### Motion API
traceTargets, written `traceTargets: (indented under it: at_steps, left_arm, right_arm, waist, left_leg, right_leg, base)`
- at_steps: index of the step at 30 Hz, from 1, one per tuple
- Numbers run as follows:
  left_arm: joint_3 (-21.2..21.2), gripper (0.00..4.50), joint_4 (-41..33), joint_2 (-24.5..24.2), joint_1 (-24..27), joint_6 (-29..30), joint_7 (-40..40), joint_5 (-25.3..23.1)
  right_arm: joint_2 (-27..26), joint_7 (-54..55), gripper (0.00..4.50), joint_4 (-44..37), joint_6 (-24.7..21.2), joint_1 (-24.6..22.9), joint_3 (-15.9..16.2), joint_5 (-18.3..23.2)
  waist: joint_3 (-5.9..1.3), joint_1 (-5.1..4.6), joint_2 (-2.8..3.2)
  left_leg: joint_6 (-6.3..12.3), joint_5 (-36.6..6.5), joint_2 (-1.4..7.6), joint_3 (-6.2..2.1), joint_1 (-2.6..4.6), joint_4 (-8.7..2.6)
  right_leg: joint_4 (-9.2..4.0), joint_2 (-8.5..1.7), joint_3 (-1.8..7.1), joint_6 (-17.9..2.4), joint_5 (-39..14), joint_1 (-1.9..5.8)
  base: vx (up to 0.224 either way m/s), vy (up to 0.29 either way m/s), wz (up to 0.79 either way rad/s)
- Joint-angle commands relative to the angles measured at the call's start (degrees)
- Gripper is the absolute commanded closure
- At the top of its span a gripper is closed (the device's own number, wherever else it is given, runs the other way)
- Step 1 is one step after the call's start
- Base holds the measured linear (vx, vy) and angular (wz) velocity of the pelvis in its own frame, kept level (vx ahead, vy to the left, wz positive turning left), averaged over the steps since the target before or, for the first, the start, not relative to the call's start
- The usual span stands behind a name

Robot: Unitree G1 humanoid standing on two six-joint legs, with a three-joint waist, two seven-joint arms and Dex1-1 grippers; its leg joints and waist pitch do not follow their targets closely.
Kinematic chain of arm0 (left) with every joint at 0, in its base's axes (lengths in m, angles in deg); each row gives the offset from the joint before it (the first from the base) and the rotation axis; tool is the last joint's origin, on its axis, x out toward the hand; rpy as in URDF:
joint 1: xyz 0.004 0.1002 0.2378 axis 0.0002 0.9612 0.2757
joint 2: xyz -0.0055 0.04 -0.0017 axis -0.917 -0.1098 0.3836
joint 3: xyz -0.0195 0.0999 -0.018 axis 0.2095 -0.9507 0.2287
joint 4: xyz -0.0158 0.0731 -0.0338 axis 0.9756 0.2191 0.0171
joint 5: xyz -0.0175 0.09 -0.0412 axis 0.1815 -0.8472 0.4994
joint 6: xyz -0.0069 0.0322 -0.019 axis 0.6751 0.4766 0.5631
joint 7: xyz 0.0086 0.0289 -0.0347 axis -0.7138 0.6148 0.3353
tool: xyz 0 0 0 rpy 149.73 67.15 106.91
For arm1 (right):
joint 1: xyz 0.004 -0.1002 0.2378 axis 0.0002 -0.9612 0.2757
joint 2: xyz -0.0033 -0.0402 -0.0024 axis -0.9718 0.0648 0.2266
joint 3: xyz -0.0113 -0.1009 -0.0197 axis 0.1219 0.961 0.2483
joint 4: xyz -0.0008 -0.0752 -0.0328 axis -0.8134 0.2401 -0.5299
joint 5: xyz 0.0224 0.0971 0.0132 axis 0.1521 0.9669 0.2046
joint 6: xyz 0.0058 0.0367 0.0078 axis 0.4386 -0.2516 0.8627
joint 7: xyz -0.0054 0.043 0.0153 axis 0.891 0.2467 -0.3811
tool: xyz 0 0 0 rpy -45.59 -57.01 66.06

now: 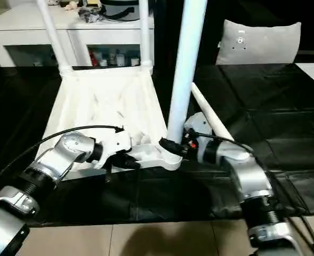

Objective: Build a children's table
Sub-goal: Insert table leg to table base

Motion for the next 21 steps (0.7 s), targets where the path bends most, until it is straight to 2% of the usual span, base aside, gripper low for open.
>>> traceTargets:
  at_steps: [1,3,5,6,7,9,10,11,12,13,14,15,18,19,21]
  left_arm:
    - [1.0,4.50,-2.9,-1.1,1.1,1.6,0.2,0.5]
    - [1.5,4.50,-9.7,-0.2,5.2,7.9,-3.0,1.2]
    - [1.9,4.50,-13.0,1.1,7.2,11.2,-5.3,1.6]
    - [2.0,4.50,-14.4,1.8,8.0,12.6,-6.5,1.7]
    - [2.4,4.50,-16.4,3.9,9.3,15.2,-9.8,1.5]
    - [2.5,4.50,-16.7,4.2,9.5,15.6,-10.3,1.3]
    - [2.9,4.50,-18.5,7.7,10.1,19.1,-14.9,0.2]
    - [3.1,4.50,-19.0,9.1,10.0,20.3,-16.5,-0.1]
    - [2.9,4.50,-18.9,10.0,9.5,20.8,-17.5,-0.6]
    - [2.9,4.50,-18.9,10.0,9.5,20.8,-17.5,-0.6]
    - [2.3,4.50,-20.1,10.8,9.0,22.5,-18.9,-1.9]
    - [2.0,4.50,-20.4,10.9,8.9,22.7,-19.2,-2.3]
    - [1.8,4.50,-20.8,10.4,8.7,22.8,-19.7,-3.0]
    - [1.8,4.50,-20.8,9.8,8.8,22.7,-19.7,-3.4]
    - [1.8,4.50,-20.6,8.5,8.8,21.6,-19.7,-4.1]
  right_arm:
    - [-0.3,4.4,2.62,5.4,-5.9,-2.9,1.5,-3.2]
    - [-2.3,9.2,2.62,3.6,-8.4,-3.6,0.4,-3.4]
    - [-3.3,12.1,2.62,2.9,-9.6,-3.9,-0.1,-3.8]
    - [-3.8,13.6,2.62,2.6,-10.2,-4.1,-0.3,-4.1]
    - [-4.9,16.0,2.62,1.7,-11.3,-4.3,-0.6,-4.5]
    - [-5.1,16.4,2.62,1.6,-11.5,-4.3,-0.6,-4.5]
    - [-7.2,20.7,2.62,1.3,-13.1,-3.9,-1.5,-5.0]
    - [-8.0,22.4,2.62,1.8,-13.5,-3.4,-2.0,-5.1]
    - [-8.6,23.6,2.62,2.4,-13.4,-2.8,-2.5,-5.1]
    - [-8.6,23.6,2.62,2.4,-13.4,-2.8,-2.5,-5.1]
    - [-9.3,25.5,2.62,3.2,-13.2,-1.8,-2.8,-5.4]
    - [-9.5,25.9,2.62,3.3,-13.2,-1.6,-2.8,-5.3]
    - [-9.8,26.4,2.62,3.2,-12.2,-1.2,-2.9,-5.0]
    - [-9.8,26.4,2.62,2.8,-11.5,-1.2,-3.1,-5.0]
    - [-9.9,26.4,2.62,2.4,-9.7,-1.2,-4.1,-4.8]
  waist:
    - [-2.10,0.15,0.01]
    - [-1.86,-0.39,-0.07]
    - [-1.72,-0.97,-0.15]
    - [-1.60,-1.19,-0.02]
    - [-1.56,-1.31,-0.19]
    - [-1.36,-1.46,-0.07]
    - [-1.30,-1.80,-0.68]
    - [-1.21,-1.57,-0.21]
    - [-1.23,-1.51,-0.41]
    - [-1.23,-1.51,-0.41]
    - [-1.28,-1.67,-0.44]
    - [-1.19,-1.69,-0.16]
    - [-1.18,-2.03,0.06]
    - [-1.21,-2.06,-0.03]
    - [-1.29,-2.09,-0.07]
  left_leg:
    - [2.26,-14.5,2.92,-1.03,-0.82,-4.65]
    - [1.60,-15.9,3.15,-1.25,-1.09,-4.94]
    - [1.31,-16.9,3.11,-1.15,-0.77,-4.88]
    - [1.42,-17.8,2.81,-1.09,-0.69,-4.74]
    - [1.32,-18.2,2.81,-1.16,-0.66,-4.72]
    - [1.50,-20.3,2.28,-1.13,-0.19,-4.46]
    - [1.45,-20.4,2.43,-1.03,-0.31,-4.52]
    - [1.06,-21.9,2.34,-1.14,0.42,-4.38]
    - [1.09,-22.3,2.19,-1.08,0.80,-4.26]
    - [1.09,-22.3,2.19,-1.08,0.80,-4.26]
    - [1.35,-22.6,2.35,-1.40,0.14,-4.73]
    - [1.19,-23.6,2.72,-1.74,-0.12,-5.09]
    - [0.71,-25.7,2.75,-2.02,-0.20,-5.41]
    - [0.75,-25.5,2.76,-2.01,-0.28,-5.46]
    - [0.90,-24.7,2.90,-2.02,-0.51,-5.66]
  right_leg:
    - [-5.63,-4.57,3.53,-4.2,-26.8,2.77]
    - [-5.50,-4.74,3.58,-4.3,-27.7,2.92]
    - [-5.72,-4.74,3.64,-4.2,-29.4,2.62]
    - [-6.19,-4.57,3.47,-3.3,-31.5,2.32]
    - [-6.22,-4.66,3.39,-3.2,-32.0,2.29]
    - [-7.04,-4.35,2.94,-1.4,-35.7,1.71]
    - [-7.21,-4.33,2.91,-1.2,-36.1,1.82]
    - [-7.74,-4.36,2.59,-0.2,-37.7,1.17]
    - [-7.98,-4.29,2.47,0.0,-38.0,0.89]
    - [-7.98,-4.29,2.47,0.0,-38.0,0.89]
    - [-7.76,-4.34,2.43,0.1,-36.3,1.63]
    - [-7.61,-4.39,2.48,0.3,-35.4,1.70]
    - [-7.57,-4.64,2.68,0.3,-34.2,1.94]
    - [-7.56,-4.70,2.79,0.1,-33.7,2.00]
    - [-7.22,-4.85,3.23,-1.0,-31.4,2.09]
  base:
    - [0.000,0.000,0.00]
    - [0.000,0.000,0.00]
    - [0.000,0.000,0.00]
    - [0.000,0.000,0.00]
    - [0.000,0.000,0.00]
    - [0.000,0.000,0.00]
    - [0.000,0.000,0.00]
    - [0.000,0.000,0.00]
    - [0.000,0.000,0.00]
    - [0.000,0.000,0.00]
    - [0.000,0.000,0.00]
    - [0.000,0.000,0.00]
    - [0.000,0.000,0.00]
    - [0.000,0.000,0.00]
    - [0.000,0.000,0.00]
